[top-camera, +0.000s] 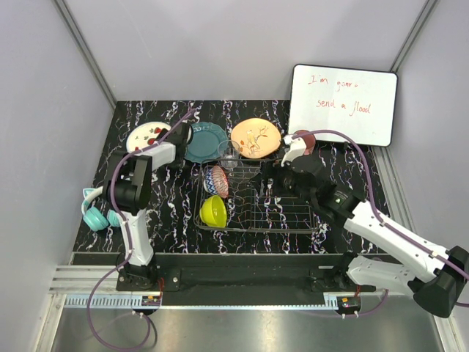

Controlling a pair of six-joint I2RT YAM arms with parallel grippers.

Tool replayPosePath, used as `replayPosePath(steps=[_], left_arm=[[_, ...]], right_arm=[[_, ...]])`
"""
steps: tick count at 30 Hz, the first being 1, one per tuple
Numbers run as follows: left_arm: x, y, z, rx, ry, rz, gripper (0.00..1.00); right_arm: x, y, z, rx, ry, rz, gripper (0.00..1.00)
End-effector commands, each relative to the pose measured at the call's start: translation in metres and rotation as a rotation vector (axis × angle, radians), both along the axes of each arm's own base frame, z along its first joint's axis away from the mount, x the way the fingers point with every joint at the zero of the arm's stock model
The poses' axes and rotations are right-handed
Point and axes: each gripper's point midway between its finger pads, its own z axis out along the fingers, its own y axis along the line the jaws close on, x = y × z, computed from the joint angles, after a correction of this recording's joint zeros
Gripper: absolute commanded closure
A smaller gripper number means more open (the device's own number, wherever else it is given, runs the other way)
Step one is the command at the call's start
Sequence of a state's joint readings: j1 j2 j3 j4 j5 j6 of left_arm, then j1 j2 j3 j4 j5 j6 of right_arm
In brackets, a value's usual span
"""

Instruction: Load the mixed dishes into the dish rack

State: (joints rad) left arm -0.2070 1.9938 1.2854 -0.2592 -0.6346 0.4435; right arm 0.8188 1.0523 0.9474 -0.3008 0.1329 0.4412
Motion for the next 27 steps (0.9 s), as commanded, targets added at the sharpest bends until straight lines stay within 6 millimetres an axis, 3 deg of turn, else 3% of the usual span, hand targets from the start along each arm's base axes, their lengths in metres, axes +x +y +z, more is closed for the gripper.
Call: replayPosePath(steps=[1,7,11,20,27], left_arm=[[0.019,0.008,0.003,0.054,-0.076,0.01,0.31],[0.02,0.011,-0.015,0.09,-0.062,-0.01,0.32],[0.024,0.012,-0.015,0.095,-0.081,-0.007,0.33],[0.019,0.009,-0.019,0.078,-0.036,-0.03,0.47],[0.018,0.009,-0.023,0.035,0.026,-0.046,0.79]], right_arm=[[0.005,-0.005,0.022,0.056,-0.071,-0.038,0.13],[0.005,-0.004,0.022,0.071,-0.067,-0.041,0.13],[0.005,-0.003,0.023,0.079,-0.066,-0.035,0.14],[0.004,-0.002,0.028,0.1,-0.067,-0.036,0.15],[0.001,-0.004,0.031,0.119,-0.067,-0.036,0.18]])
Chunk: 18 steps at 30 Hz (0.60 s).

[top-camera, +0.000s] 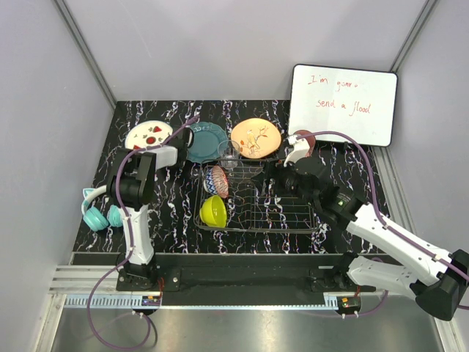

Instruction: Load the mixed dishes into the dish rack

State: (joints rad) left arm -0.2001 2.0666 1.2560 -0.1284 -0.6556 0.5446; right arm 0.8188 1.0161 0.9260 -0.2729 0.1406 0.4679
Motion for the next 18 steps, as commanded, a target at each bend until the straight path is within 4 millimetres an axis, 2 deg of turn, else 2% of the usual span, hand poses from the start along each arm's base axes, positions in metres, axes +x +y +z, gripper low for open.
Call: replayPosePath(steps=[1,7,12,17,18], left_arm=[[0.008,0.001,-0.003,-0.044,0.021,-0.003,0.81],[0.006,0.006,-0.002,-0.082,0.066,0.006,1.0],[-0.004,0.008,0.007,-0.11,0.074,0.014,1.0],[-0.008,0.008,0.051,-0.153,0.001,0.016,1.0],[-0.01,0.007,0.066,-0.167,-0.015,0.021,1.0]], right_arm=[[0.001,-0.002,0.02,0.069,-0.046,-0.016,0.18],[-0.001,-0.002,0.02,0.076,-0.045,-0.01,0.2],[-0.001,-0.002,0.021,0.069,-0.051,-0.003,0.22],[-0.003,-0.002,0.021,0.066,-0.057,0.007,0.23],[-0.004,-0.002,0.022,0.07,-0.058,0.009,0.23]])
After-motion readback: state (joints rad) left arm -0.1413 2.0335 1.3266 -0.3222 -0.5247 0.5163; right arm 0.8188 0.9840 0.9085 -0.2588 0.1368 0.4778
